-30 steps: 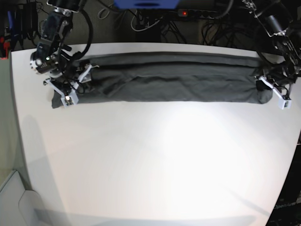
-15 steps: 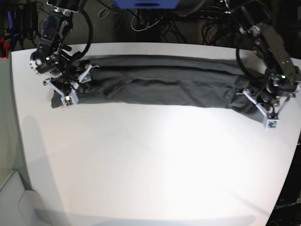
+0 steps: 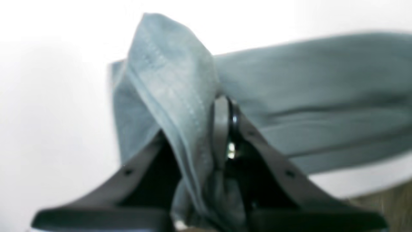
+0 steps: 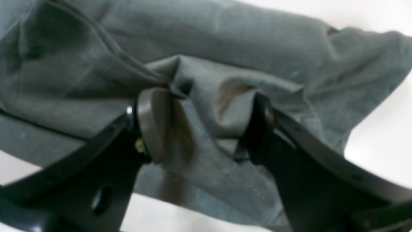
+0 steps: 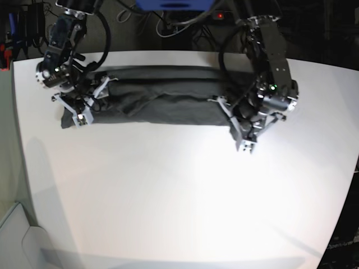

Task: Layout the t-shirt on the table in an organized manner, then fold the t-shirt properly
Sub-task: 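Fold the strip end with the left gripper toward the right gripper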

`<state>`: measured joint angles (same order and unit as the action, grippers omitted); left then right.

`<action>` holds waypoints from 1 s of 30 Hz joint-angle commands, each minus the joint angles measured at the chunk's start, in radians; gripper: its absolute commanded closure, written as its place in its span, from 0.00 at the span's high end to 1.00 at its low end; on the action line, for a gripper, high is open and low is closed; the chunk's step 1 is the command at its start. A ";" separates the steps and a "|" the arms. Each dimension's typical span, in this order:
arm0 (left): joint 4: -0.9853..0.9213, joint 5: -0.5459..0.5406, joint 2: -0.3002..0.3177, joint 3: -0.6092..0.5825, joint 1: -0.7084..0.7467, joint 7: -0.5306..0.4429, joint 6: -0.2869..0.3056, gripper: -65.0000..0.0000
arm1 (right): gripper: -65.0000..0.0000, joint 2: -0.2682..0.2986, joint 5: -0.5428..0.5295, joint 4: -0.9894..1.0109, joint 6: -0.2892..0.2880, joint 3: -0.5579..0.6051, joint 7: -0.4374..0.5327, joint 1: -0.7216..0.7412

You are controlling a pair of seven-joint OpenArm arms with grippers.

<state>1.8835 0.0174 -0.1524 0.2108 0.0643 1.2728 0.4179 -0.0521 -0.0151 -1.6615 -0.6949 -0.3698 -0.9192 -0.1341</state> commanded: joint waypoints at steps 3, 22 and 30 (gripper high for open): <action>-0.025 -0.056 -0.005 -0.041 -0.011 -0.022 -0.001 0.00 | 0.56 0.004 0.022 0.001 -0.003 -0.001 -0.041 -0.008; -0.258 -0.121 -0.005 -0.294 -0.057 -0.153 -0.003 0.00 | 0.56 0.002 0.022 0.001 -0.003 -0.001 -0.045 -0.014; -0.286 -0.224 -0.005 -0.310 -0.064 -0.155 -0.003 0.00 | 0.56 0.001 0.022 0.001 -0.003 -0.001 -0.045 -0.014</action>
<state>1.5806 -0.1852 -0.1471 -0.0956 0.0185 1.1355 0.4145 -0.0502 -0.0219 -1.6623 -0.6949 -0.3698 -0.9154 -0.1394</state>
